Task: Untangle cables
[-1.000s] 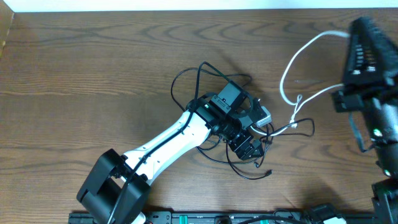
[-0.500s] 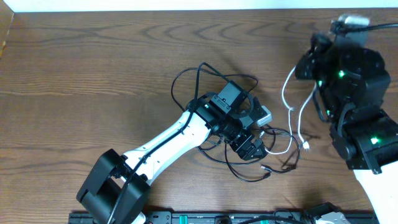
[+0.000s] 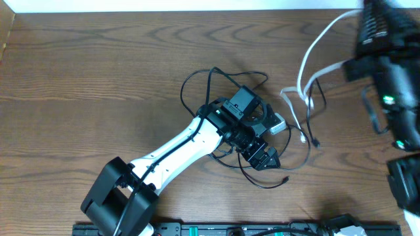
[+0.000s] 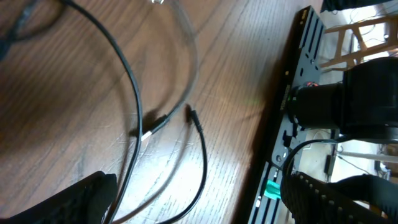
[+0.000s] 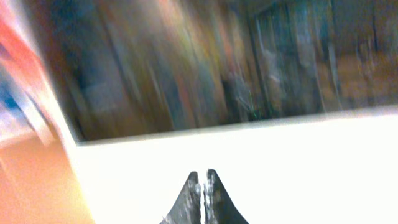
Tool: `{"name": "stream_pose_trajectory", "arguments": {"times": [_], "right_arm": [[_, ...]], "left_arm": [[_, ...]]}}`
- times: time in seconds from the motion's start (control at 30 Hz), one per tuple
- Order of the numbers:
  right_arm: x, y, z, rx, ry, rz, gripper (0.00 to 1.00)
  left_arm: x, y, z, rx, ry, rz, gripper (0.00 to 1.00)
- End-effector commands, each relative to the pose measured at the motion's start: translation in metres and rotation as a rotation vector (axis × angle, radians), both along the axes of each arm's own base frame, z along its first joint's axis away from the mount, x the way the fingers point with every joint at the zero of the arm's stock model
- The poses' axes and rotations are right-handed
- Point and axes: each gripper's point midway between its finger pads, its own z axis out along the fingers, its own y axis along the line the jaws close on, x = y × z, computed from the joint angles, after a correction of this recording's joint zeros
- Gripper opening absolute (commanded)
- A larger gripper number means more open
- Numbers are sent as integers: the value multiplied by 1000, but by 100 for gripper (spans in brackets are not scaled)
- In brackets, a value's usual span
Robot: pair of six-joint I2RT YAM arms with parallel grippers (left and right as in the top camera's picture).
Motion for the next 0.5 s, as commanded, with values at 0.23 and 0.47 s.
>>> {"name": "stream_pose_trajectory", "arguments": {"times": [0.23,0.47], "right_arm": [[57,47,-17,-12,-32,189,1],[43,44,7,4,-104,276,1]], "left_arm": [[-12,-1,24,-69,23,-29,89],[0,16,75,-156,-97,23,89]]}}
